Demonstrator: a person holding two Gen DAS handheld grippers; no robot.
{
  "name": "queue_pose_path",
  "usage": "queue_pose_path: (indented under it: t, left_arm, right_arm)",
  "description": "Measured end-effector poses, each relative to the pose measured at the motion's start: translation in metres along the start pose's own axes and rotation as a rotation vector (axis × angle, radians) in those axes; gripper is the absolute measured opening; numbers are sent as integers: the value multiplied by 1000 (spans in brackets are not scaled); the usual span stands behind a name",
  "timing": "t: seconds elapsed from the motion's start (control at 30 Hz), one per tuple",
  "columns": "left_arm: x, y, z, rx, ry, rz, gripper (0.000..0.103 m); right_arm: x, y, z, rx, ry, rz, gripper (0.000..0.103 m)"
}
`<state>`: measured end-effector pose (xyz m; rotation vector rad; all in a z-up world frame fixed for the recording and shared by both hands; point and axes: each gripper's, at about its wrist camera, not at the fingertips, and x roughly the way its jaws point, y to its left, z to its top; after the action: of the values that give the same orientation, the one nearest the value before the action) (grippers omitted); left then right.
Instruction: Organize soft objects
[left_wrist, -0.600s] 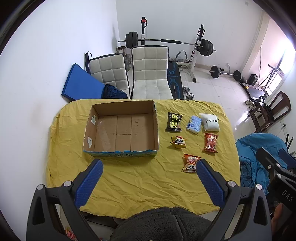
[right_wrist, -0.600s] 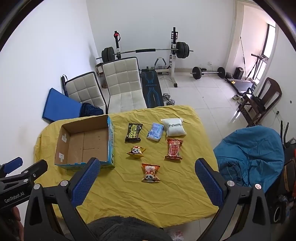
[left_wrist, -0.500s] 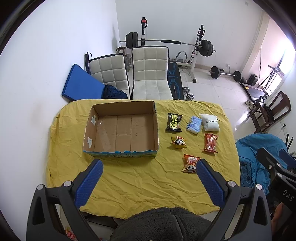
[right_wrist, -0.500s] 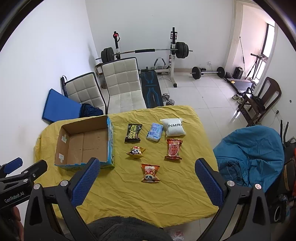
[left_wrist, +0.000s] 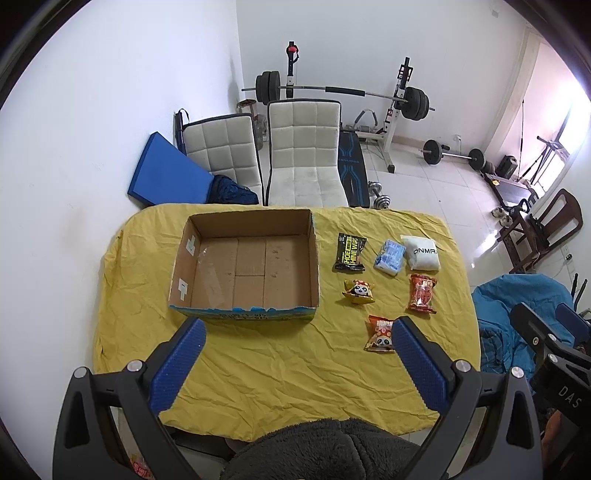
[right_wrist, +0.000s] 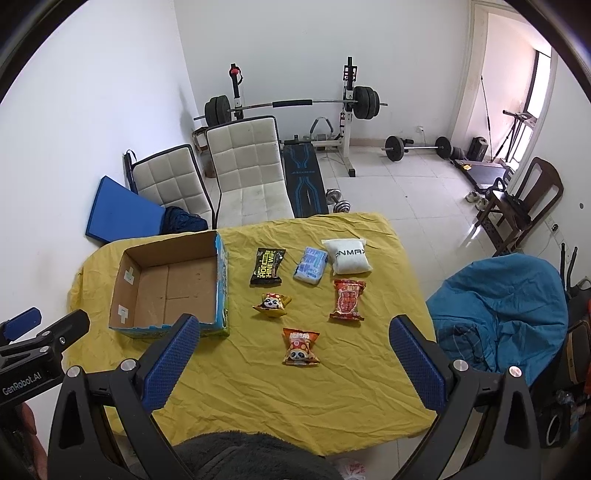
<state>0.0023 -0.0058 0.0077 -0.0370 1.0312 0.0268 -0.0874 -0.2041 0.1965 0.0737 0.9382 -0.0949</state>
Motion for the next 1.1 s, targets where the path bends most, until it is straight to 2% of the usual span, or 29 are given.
queue_pose_path:
  t: [0.53,1.1]
  left_arm:
    - [-5,0,3,1,-44,27,103]
    - [-3,0,5,0,-45,29,103]
  right_arm:
    - [-3,2,2,-10,-14,4,103]
    - [0,2,4,-18,-15,15,103]
